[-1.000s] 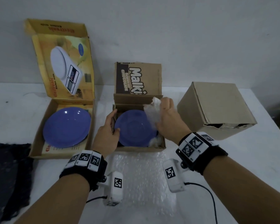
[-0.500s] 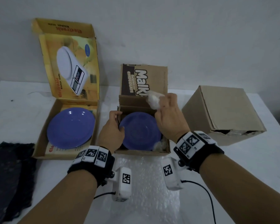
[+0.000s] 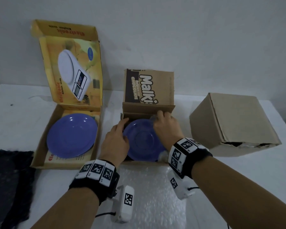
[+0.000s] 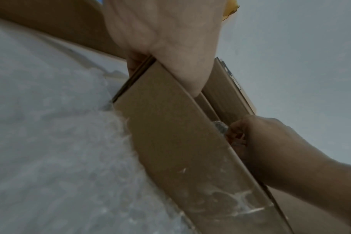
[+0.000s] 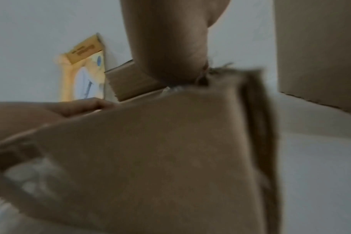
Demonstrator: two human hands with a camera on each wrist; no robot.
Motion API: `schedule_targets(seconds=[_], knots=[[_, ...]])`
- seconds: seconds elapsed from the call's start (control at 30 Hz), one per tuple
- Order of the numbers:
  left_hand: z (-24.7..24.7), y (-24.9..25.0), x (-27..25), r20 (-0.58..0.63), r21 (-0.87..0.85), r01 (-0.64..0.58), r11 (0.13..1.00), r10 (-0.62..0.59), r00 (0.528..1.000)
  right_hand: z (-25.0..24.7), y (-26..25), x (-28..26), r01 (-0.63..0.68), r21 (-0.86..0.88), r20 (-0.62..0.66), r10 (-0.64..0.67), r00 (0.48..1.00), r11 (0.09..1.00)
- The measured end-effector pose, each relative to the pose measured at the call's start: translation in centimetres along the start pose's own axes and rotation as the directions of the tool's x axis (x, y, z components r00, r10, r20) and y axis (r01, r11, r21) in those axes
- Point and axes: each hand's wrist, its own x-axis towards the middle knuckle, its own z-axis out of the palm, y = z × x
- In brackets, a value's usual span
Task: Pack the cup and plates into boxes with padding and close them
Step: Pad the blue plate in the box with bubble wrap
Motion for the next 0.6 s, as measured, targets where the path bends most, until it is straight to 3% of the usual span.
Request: schedule_targets(seconds=[0.07, 0.17, 0.33, 0.6], knots=[[0.0, -0.1, 0.0, -0.003, -0.005, -0.003, 1.0, 0.003, 1.0, 0.5, -0.6, 0.4, 0.007, -0.026, 0.132, -0.004, 0.991, 1.0], [0.0, -0.2, 0.0, 0.003, -0.006, 0.002, 1.0, -0.002, 1.0, -0.2, -0.6, 1.0, 0.041, 0.059, 0.233, -0.054, 0.971, 0.997], [0.0, -0.2, -0.2, -0.017, -0.005, -0.021, 1.0, 0.02, 1.0, -1.0, 0.7, 2.5, -0.047, 0.252, 0.398, -0.059, 0.915, 0.967], [0.0, -0.1, -0.2, -0.014, 0.014, -0.022, 1.0, 0.023, 1.0, -0.7, 1.3, 2.1, -0.121, 0.353, 0.427, -0.044, 0.903, 0.928]])
